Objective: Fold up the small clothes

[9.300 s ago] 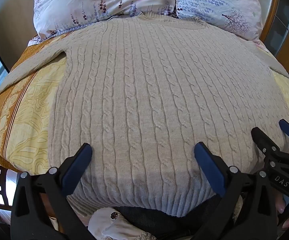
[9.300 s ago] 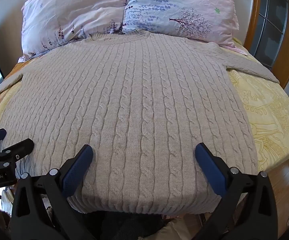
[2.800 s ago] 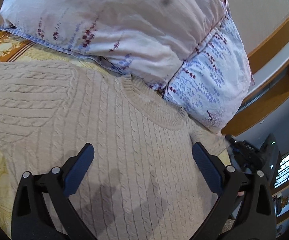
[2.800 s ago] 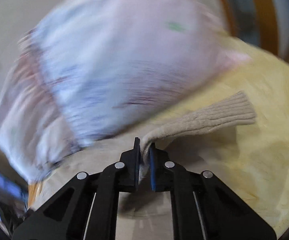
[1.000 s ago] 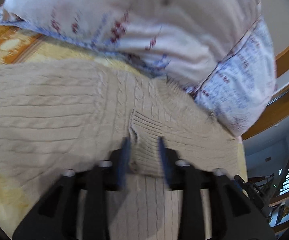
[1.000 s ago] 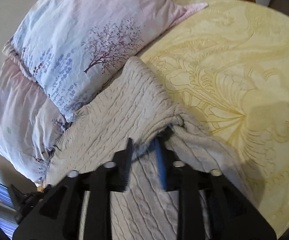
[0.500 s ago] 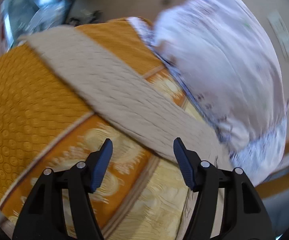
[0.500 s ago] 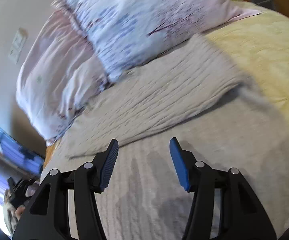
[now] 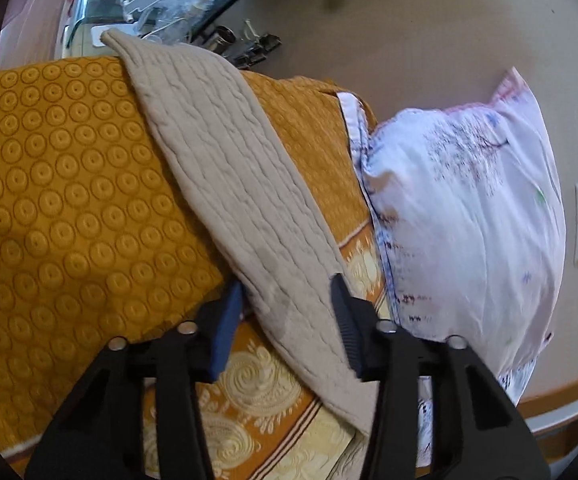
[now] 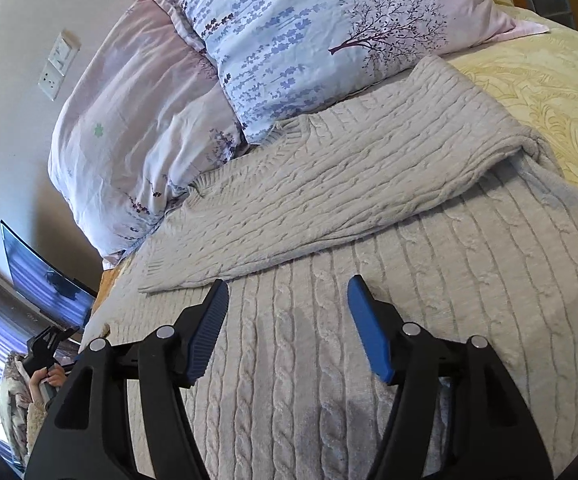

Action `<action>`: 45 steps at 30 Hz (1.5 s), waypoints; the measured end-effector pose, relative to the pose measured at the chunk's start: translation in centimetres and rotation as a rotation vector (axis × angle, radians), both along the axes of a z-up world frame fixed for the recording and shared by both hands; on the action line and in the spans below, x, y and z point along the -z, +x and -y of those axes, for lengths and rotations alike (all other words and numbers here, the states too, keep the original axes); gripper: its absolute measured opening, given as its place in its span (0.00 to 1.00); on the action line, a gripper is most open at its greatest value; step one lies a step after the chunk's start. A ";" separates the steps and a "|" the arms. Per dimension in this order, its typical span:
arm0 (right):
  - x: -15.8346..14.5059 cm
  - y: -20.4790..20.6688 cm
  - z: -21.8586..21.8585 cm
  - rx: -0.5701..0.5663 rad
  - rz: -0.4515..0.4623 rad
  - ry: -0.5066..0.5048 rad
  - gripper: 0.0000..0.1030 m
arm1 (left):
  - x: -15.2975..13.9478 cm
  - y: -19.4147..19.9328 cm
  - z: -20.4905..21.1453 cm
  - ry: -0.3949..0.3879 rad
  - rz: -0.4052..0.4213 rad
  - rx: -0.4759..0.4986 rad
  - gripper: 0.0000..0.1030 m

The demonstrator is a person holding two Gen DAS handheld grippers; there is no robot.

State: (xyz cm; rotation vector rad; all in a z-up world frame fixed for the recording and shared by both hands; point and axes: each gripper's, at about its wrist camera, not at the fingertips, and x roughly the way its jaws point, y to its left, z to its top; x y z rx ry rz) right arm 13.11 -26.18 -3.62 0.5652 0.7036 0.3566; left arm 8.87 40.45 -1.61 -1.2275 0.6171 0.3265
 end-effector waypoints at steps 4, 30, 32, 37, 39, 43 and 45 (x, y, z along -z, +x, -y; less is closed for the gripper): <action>0.0 -0.1 -0.1 -0.005 0.003 0.001 0.65 | 0.6 0.1 -0.7 -0.021 -0.007 -0.012 0.15; -2.0 -1.6 2.0 -0.002 -0.004 0.040 0.68 | -7.4 12.2 35.0 0.192 0.248 0.765 0.06; -2.5 -1.7 2.4 0.009 -0.004 0.016 0.68 | -5.5 12.6 37.6 0.207 0.182 0.813 0.06; -4.2 -1.2 1.9 -0.024 0.012 -0.053 0.68 | -3.8 11.6 39.3 0.249 0.129 0.912 0.33; -5.3 -0.8 1.0 -0.058 0.038 -0.098 0.68 | -4.4 10.4 38.1 0.249 0.152 0.925 0.42; -8.1 0.0 -3.2 -0.198 0.146 -0.222 0.68 | -5.7 7.8 32.2 0.293 0.181 0.819 0.42; -9.1 0.4 -6.1 -0.277 0.214 -0.301 0.66 | -5.6 7.9 29.6 0.318 0.151 0.747 0.42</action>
